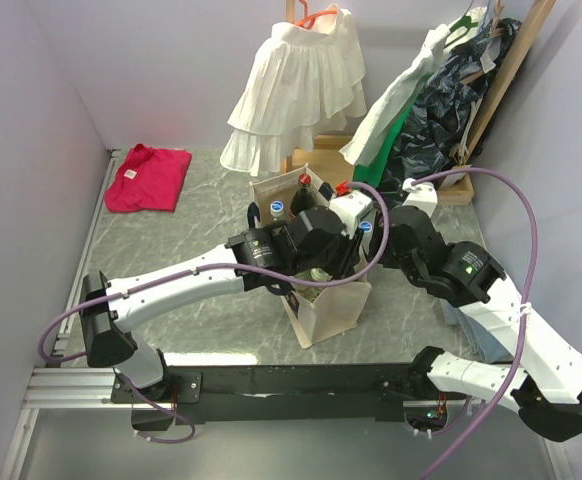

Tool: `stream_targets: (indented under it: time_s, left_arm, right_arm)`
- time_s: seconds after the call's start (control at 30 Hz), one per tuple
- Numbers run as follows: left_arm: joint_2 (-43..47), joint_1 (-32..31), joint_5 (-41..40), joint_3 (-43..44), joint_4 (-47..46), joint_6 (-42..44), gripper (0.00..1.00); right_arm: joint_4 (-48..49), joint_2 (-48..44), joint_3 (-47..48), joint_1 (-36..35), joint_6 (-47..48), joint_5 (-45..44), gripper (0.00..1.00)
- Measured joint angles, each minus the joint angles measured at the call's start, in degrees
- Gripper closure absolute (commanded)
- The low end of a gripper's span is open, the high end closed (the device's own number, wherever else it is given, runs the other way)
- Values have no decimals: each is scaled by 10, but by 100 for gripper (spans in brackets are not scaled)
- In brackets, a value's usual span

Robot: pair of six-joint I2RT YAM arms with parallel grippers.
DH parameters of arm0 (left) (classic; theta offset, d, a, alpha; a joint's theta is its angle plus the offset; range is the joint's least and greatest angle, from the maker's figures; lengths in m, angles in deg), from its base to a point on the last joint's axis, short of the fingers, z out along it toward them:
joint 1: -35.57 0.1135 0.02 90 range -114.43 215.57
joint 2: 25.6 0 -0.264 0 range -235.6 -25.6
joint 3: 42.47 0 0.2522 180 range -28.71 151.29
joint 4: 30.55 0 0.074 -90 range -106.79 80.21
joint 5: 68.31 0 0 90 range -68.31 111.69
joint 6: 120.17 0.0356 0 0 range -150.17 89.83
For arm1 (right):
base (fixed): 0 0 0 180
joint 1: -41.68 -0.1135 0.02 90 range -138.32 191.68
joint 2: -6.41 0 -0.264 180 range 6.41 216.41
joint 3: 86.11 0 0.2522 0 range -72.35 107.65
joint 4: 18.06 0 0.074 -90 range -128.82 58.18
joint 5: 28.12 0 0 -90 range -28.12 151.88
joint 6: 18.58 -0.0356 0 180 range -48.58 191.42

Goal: Place the beverage into the canvas bag
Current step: Place the drink in the canvas bag.

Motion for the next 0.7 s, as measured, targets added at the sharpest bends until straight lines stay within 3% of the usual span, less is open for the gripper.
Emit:
stream_targets:
  time_s: [0.7]
  left_arm:
    - [0,-3,-29,-49,-29,-12,99]
  right_arm:
    - [0,2,-4,0,-1,-5,39]
